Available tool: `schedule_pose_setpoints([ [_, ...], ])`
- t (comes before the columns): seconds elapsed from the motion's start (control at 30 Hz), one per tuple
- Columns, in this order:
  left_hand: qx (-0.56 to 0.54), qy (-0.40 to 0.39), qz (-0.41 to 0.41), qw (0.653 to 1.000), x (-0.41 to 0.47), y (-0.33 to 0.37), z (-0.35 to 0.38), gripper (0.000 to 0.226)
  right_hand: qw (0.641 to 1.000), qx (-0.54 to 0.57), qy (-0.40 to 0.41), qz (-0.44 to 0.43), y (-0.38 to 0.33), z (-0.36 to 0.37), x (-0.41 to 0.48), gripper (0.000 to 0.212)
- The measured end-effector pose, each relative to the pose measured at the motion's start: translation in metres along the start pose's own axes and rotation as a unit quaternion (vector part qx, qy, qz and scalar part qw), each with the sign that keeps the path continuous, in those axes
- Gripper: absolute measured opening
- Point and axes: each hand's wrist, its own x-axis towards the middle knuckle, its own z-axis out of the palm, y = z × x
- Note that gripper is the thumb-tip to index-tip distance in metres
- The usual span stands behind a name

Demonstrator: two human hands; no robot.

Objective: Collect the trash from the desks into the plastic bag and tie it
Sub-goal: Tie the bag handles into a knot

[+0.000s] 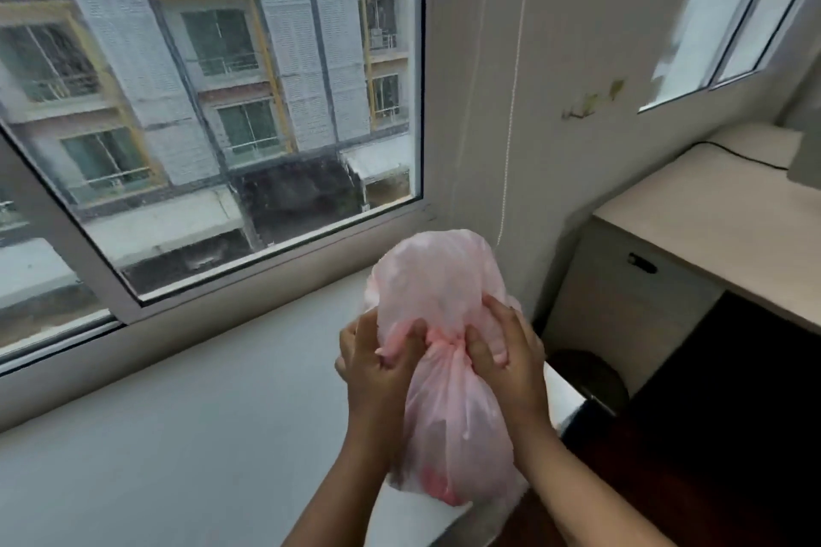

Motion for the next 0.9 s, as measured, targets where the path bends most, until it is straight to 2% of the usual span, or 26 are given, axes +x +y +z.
schedule_pose_setpoints([
  [0.27, -0.037, -0.042, -0.003, 0.998, -0.048, 0.053, 0.192, 0.036, 0.999, 0.002, 0.042, -0.002, 0.063, -0.174, 0.055, 0.060],
  [0.43, -0.030, -0.072, -0.045, 0.996, -0.047, 0.055, 0.292, 0.054, 0.997, -0.019, 0.065, 0.030, 0.113, -0.249, 0.092, 0.057],
  [0.5, -0.032, -0.081, -0.083, 0.993, -0.045, 0.044, 0.322, 0.056, 0.997, -0.022, 0.053, 0.057, 0.138, -0.264, 0.107, 0.054],
  [0.6, -0.019, -0.082, -0.147, 0.986, -0.042, 0.013, 0.355, 0.035, 0.994, -0.033, 0.017, 0.103, 0.184, -0.270, 0.127, 0.046],
  [0.67, -0.010, -0.075, -0.187, 0.979, -0.036, -0.013, 0.378, 0.031, 0.989, -0.051, -0.003, 0.139, 0.217, -0.268, 0.138, 0.047],
  [0.77, 0.010, -0.089, -0.247, 0.965, -0.022, -0.052, 0.413, 0.039, 0.981, -0.083, -0.020, 0.173, 0.268, -0.261, 0.158, 0.044],
  [0.9, 0.052, -0.117, -0.347, 0.929, -0.001, -0.101, 0.455, 0.066, 0.961, -0.096, -0.035, 0.257, 0.329, -0.253, 0.181, 0.043],
])
